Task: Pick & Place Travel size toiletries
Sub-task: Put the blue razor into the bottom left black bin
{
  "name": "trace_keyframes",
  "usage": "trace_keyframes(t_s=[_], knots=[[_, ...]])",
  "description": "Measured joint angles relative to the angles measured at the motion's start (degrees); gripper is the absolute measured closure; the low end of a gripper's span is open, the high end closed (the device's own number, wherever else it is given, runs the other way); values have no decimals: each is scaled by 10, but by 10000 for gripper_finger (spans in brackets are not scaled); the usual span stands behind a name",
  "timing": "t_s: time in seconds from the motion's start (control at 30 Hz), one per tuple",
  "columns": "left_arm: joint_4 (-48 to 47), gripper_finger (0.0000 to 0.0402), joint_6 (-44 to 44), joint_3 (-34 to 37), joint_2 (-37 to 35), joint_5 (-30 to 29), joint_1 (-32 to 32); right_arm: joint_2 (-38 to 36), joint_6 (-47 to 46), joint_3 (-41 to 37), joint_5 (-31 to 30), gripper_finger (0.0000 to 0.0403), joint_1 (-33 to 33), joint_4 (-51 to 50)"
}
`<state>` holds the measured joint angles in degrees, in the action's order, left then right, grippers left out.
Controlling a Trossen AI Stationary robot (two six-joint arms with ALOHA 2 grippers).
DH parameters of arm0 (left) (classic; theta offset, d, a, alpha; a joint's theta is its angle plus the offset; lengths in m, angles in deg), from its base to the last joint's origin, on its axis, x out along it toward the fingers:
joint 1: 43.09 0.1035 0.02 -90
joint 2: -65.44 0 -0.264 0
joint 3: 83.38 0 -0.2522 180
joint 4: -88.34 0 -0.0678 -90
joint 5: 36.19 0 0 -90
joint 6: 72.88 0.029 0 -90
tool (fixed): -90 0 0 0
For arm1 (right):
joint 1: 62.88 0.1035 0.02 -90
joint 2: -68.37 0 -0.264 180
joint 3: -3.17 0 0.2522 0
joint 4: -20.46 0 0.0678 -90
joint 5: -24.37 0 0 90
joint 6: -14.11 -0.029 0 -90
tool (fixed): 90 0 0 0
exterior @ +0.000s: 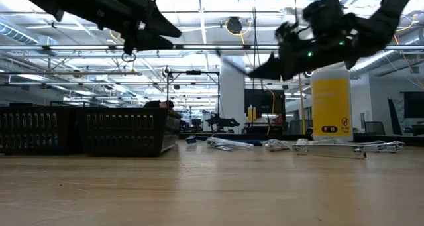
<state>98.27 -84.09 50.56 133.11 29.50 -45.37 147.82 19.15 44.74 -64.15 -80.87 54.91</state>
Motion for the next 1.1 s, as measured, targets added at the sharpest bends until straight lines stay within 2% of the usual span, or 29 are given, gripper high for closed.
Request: trace_keyframes(t_s=[0.1, 0.17, 0.37, 0.47, 0.6, 0.8, 0.97, 1.1], knots=[[73, 163, 38, 0, 41, 2, 0, 0, -16, -36, 55, 382, 9, 142], [145, 163, 66, 0, 73, 9, 1, 2, -23, -50, 79, 382, 16, 192], [349, 163, 101, -1, 178, 82, 15, 2, -24, -60, 93, 382, 33, 217], [406, 163, 119, -16, 221, 93, 21, 2, -24, -60, 93, 382, 39, 218], [426, 163, 144, -57, 262, 95, 27, 2, -24, -60, 93, 382, 47, 221], [411, 163, 137, -130, 310, 97, 35, 2, -22, -60, 94, 382, 54, 223], [371, 163, 128, -177, 337, 150, 39, 2, -23, -60, 94, 382, 54, 223], [357, 163, 126, -198, 350, 155, 40, 2, -22, -60, 94, 382, 54, 223]])
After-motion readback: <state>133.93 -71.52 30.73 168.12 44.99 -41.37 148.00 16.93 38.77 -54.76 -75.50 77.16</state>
